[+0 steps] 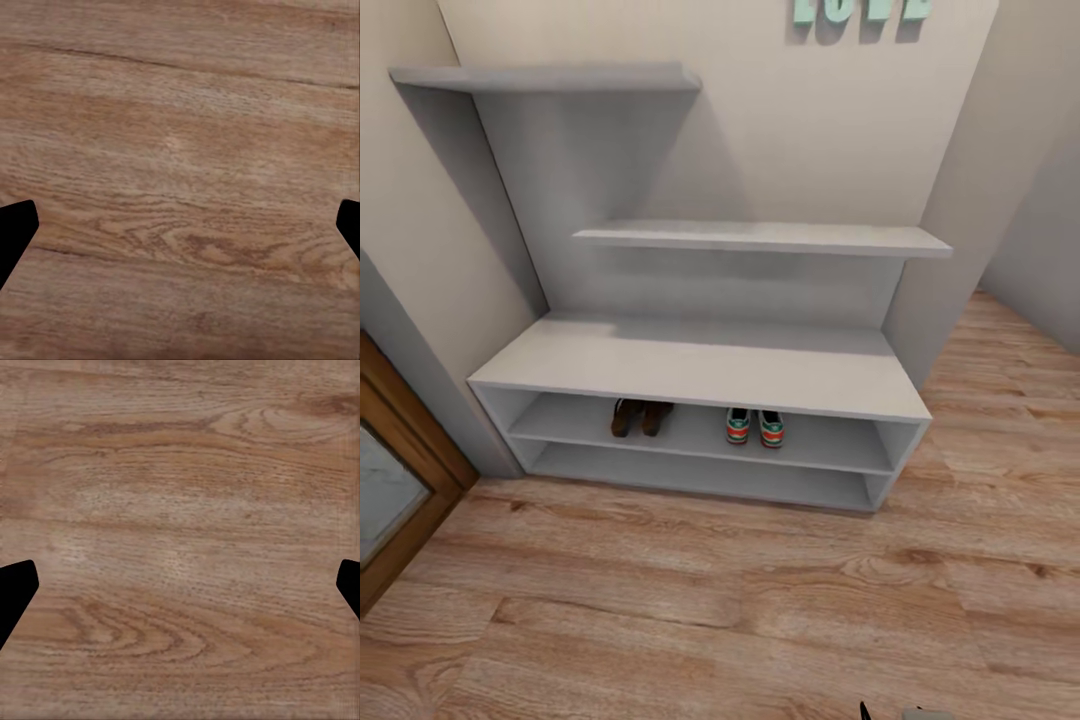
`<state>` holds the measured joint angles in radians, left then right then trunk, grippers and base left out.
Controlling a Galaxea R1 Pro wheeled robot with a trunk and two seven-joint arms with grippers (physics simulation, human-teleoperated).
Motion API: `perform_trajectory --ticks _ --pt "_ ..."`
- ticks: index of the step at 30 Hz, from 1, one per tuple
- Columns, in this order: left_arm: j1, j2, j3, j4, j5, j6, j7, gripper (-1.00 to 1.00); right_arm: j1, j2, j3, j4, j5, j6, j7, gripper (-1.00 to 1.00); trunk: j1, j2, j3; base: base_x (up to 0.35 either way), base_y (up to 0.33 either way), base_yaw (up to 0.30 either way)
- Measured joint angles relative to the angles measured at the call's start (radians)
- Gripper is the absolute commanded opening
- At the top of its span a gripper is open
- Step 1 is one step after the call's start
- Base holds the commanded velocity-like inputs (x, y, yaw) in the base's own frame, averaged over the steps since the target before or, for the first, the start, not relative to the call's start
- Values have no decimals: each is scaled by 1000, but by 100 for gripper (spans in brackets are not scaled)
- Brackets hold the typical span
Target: Pick up the two gym shoes and the two sandals from the corridor floor and place them onto the hallstand (shoe rack) in the corridor, making sure they are on the rack and not on the floor. Arrange them so the two gym shoes are next to each other and the two sandals are next to each other.
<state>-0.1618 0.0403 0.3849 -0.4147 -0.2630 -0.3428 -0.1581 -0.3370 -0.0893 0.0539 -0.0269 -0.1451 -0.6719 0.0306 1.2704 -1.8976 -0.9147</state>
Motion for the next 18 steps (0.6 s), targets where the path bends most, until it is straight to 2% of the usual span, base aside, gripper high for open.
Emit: perform_trajectory --ticks 18 --pt "0 -1 4 0 0 0 1 100 0 6 0 1 1 4 2 100 -69 126 56 0 0 0"
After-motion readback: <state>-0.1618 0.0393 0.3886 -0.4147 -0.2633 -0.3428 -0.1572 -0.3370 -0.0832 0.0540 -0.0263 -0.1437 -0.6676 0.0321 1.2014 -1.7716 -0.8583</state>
